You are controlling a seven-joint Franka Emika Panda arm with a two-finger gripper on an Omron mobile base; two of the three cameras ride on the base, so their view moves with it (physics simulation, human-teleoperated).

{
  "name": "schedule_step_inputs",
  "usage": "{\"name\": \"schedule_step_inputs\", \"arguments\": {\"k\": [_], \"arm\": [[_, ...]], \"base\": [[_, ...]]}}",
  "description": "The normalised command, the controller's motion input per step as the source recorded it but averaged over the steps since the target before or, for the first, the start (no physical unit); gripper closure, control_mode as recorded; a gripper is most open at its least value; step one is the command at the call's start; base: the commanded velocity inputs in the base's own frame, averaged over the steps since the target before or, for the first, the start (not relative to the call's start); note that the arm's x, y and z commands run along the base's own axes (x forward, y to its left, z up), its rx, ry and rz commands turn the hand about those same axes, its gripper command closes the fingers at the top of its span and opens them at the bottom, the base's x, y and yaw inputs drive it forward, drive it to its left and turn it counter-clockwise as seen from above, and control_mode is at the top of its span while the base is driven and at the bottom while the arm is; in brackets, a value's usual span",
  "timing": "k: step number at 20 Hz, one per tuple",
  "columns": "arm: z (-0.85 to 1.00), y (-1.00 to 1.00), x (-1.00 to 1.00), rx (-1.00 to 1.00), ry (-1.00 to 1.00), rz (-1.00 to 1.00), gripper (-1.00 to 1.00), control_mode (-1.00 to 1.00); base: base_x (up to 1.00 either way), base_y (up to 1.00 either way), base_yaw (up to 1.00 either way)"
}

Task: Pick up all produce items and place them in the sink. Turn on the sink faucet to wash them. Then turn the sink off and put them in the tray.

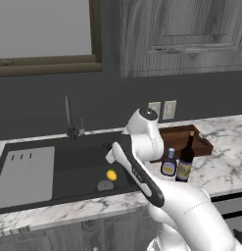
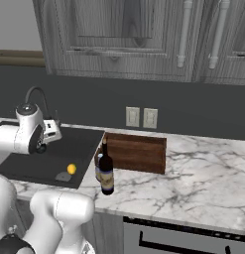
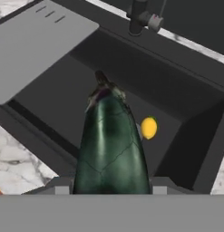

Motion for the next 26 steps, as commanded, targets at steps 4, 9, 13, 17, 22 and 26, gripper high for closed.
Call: {"name": "schedule_step_inputs", "arguments": {"k": [4,9,13,17,22,26], "arm": [[-0.46,0.0,0.61,0.0,0.05,0.0,1.0,-1.0],[-0.52,0.0,0.48,0.0,0.01,0.0,1.0,-1.0],[-0.52,0.01,0.45,-0.02,0.05,0.0,1.0,-1.0],[-0.5,0.0,0.25,-0.02,0.07,0.0,1.0,-1.0],[-0.48,0.01,0.29,-0.03,0.06,0.0,1.0,-1.0],[-0.47,0.05,0.3,-0.03,0.06,-0.01,1.0,-1.0]], "base": [[0.0,0.0,0.0],[0.0,0.0,0.0],[0.0,0.0,0.0],[0.0,0.0,0.0],[0.0,0.0,0.0],[0.0,0.0,0.0]]}}
